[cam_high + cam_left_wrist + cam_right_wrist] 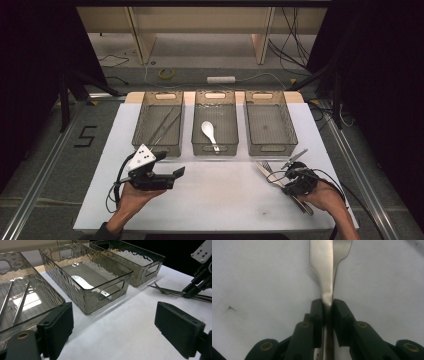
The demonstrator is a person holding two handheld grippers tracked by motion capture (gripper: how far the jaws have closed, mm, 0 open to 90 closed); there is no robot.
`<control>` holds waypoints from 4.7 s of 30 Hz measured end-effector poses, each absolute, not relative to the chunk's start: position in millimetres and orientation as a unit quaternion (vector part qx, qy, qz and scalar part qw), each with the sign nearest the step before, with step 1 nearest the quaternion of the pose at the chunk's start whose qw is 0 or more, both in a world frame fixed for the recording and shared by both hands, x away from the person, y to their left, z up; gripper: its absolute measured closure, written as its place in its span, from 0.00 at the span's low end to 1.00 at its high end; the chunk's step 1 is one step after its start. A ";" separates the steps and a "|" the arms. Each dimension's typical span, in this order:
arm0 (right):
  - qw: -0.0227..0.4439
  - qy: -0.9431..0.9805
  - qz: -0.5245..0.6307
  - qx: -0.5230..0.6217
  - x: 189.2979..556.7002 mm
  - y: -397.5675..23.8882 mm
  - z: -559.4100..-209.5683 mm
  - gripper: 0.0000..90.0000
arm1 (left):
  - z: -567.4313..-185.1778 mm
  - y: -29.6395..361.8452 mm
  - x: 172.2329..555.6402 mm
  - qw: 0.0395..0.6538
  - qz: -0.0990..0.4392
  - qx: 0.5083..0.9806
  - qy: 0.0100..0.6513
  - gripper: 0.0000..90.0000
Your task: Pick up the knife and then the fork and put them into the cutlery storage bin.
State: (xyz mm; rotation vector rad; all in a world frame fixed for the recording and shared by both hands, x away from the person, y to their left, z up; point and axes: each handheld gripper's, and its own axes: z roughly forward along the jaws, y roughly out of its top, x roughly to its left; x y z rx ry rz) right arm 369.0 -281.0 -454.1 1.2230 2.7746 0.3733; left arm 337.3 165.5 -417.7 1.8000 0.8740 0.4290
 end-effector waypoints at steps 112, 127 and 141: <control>0.136 0.771 0.318 0.534 533.3 -244.2 -394.2 0.90 | -415.9 169.6 335.9 0.539 0.175 0.738 0.366 0.17; 0.121 0.777 0.291 0.545 534.3 -237.4 -409.6 0.89 | -415.8 169.9 335.4 0.537 0.176 0.740 0.365 0.17; 0.125 0.774 0.300 0.543 529.6 -241.5 -400.1 0.58 | -415.6 170.0 334.9 0.537 0.177 0.740 0.365 0.17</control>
